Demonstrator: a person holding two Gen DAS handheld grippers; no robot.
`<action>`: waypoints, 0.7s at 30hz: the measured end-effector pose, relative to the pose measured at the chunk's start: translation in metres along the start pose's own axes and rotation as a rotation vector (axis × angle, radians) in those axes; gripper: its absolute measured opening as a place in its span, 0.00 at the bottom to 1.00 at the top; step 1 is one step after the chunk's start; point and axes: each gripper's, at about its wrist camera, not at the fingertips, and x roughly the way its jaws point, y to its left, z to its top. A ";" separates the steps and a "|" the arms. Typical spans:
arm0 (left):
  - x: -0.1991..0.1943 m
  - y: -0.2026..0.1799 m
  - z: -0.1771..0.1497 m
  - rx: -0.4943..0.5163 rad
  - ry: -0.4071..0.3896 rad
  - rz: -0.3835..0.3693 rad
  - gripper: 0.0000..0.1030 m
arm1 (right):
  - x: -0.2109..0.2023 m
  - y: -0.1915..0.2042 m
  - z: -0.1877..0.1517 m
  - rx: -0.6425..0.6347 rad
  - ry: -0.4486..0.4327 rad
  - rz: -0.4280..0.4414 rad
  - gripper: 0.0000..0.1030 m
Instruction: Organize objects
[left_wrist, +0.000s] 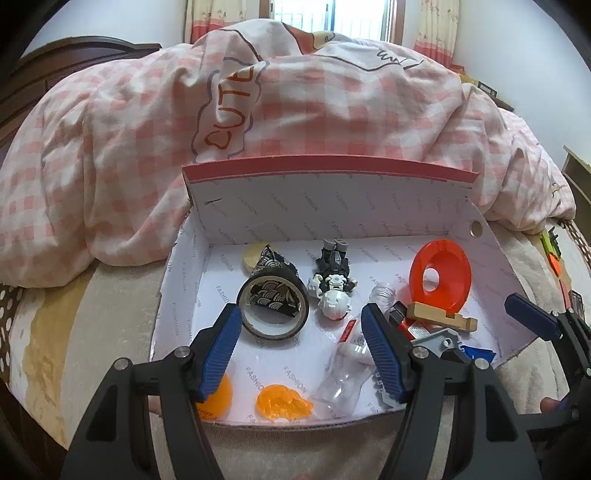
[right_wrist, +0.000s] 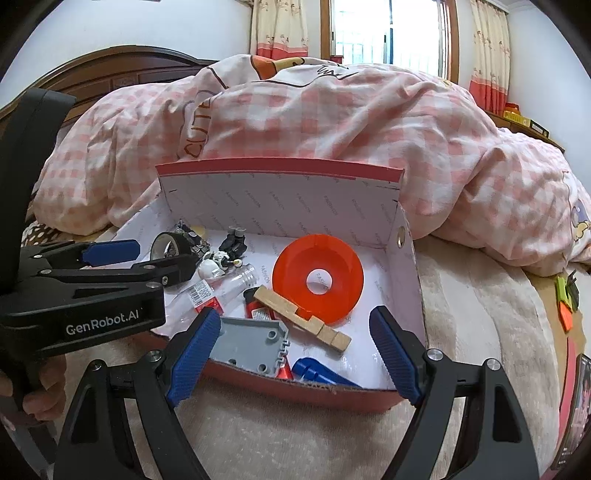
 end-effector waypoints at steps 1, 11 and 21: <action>-0.002 0.003 -0.001 -0.002 -0.003 -0.003 0.66 | -0.003 0.000 -0.001 0.004 -0.002 0.003 0.82; -0.026 0.010 -0.007 -0.016 0.001 -0.010 0.66 | -0.027 0.003 -0.005 0.023 -0.004 0.027 0.82; -0.050 0.015 -0.023 -0.031 0.029 0.003 0.66 | -0.050 0.013 -0.018 0.036 0.060 0.036 0.82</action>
